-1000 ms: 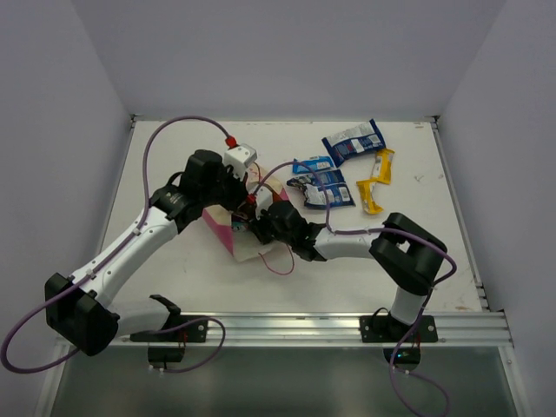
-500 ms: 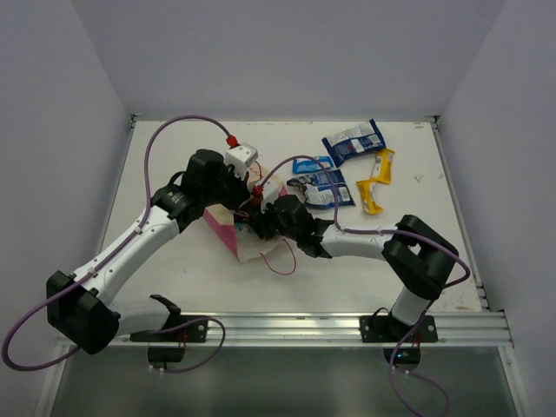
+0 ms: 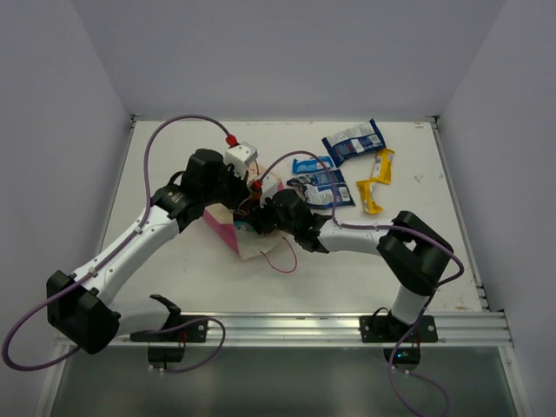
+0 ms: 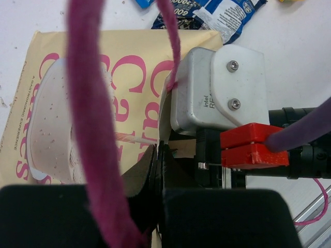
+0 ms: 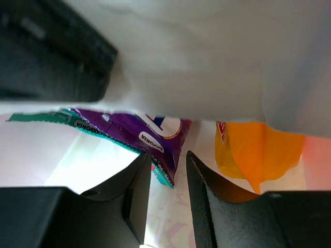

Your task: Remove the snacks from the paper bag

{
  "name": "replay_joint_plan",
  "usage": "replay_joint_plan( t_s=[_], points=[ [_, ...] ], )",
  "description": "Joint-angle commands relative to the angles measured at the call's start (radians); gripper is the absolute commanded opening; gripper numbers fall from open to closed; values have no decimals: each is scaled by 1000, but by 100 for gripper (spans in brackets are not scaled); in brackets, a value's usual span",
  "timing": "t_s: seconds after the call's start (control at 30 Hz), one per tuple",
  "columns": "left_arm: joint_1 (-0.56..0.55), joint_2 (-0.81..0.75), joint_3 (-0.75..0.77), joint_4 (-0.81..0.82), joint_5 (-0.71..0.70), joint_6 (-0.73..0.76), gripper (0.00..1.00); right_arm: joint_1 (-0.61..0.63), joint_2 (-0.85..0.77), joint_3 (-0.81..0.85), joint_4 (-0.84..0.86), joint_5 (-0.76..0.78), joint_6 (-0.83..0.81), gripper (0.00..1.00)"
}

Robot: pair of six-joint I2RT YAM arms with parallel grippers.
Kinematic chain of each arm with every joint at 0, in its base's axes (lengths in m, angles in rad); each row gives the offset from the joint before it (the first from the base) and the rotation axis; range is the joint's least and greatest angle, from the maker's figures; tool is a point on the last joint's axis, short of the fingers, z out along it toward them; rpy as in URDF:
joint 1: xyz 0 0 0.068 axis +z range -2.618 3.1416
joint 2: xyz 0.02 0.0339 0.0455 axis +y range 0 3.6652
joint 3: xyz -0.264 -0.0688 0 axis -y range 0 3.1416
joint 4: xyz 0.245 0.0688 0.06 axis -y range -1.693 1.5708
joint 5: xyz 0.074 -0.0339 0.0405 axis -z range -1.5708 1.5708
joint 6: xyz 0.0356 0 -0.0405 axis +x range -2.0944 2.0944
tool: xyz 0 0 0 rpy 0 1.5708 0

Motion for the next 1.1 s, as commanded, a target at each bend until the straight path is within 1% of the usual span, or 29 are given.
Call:
replay_joint_plan(
  t_s=[0.0,0.07,0.1,0.17,0.3,0.37,0.4,0.43,0.5,0.53,0.63,0.73,0.77,0.9,0.97,1.03,1.07],
  points=[
    [3,7,16,-14,11,-14,0,-10,31,49,24,-1,27,36],
    [4,11,21,-14,18,-15,0,-7,45,63,30,-1,28,36],
    [4,11,27,-16,19,-17,0,-9,62,70,27,-30,30,36],
    [3,10,36,-20,18,-22,0,-7,76,80,29,-30,37,38],
    [4,2,55,-23,18,-23,0,-9,103,100,32,-26,39,38],
    [4,2,61,-25,14,-23,0,-9,113,110,36,-21,45,36],
    [3,2,65,-26,11,-23,0,-9,116,113,38,-23,47,25],
    [4,1,68,-29,8,-22,0,-9,123,118,36,-24,47,19],
    [3,1,75,-34,2,-22,0,-9,120,121,33,-17,40,9],
    [4,1,75,-37,-4,-20,0,-7,116,117,32,-9,39,0],
    [6,1,72,-49,-45,-8,0,-10,79,90,33,14,19,0],
    [20,2,70,-68,-94,-3,0,-10,5,51,20,17,8,0],
    [30,2,72,-69,-104,-3,0,-10,-36,26,7,25,7,0],
    [59,2,79,-69,-122,-3,0,-19,-114,-14,-62,25,-7,0],
    [63,4,87,-68,-133,-3,0,-27,-139,-18,-129,28,-7,0],
    [66,7,91,-69,-137,-2,0,-32,-191,-47,-155,22,-6,0],
    [66,7,91,-69,-136,0,0,-35,-191,-55,-160,22,-6,0]
  ],
)
